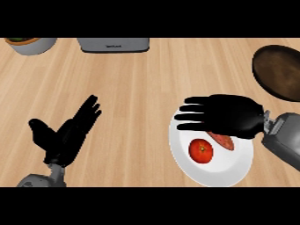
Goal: Pick the sweet potato from the plate and place it in the pan
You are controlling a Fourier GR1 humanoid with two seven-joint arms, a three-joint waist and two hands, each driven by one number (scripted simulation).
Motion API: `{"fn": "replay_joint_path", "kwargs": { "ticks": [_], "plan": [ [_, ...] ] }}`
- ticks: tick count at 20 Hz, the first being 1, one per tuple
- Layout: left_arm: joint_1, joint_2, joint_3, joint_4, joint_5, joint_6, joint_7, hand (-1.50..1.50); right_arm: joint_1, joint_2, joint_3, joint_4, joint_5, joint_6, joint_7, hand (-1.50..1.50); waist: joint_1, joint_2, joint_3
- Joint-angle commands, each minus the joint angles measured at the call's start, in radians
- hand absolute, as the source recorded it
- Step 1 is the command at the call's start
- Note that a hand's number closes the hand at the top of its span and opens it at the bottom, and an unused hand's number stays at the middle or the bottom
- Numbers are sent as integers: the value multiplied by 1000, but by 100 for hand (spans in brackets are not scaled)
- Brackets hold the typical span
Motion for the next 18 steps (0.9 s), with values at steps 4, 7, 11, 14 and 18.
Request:
{"fn": "replay_joint_path", "kwargs": {
  "ticks": [4, 7, 11, 14, 18],
  "plan": [
    [19, 12, 16, 5, 12, -33, -19, 0, 10, -61, 187, -197, 301, 217, 287, -150, -11, 2, 0],
    [8, 23, 38, -6, 14, -20, 6, 0, 80, -40, 260, -301, 403, 301, 423, -150, -9, 5, 1],
    [-25, -27, 10, 16, -18, -3, 6, 0, 184, 8, 275, -366, 481, 405, 555, -150, 2, 14, 3],
    [41, -11, 2, -39, -36, -28, -22, 0, 253, 86, 270, -353, 515, 459, 603, -150, 15, 15, 3],
    [-44, -39, 34, -24, -19, -27, 41, 0, 346, -19, 239, -337, 612, 270, 557, -150, 14, 17, 4]
  ]
}}
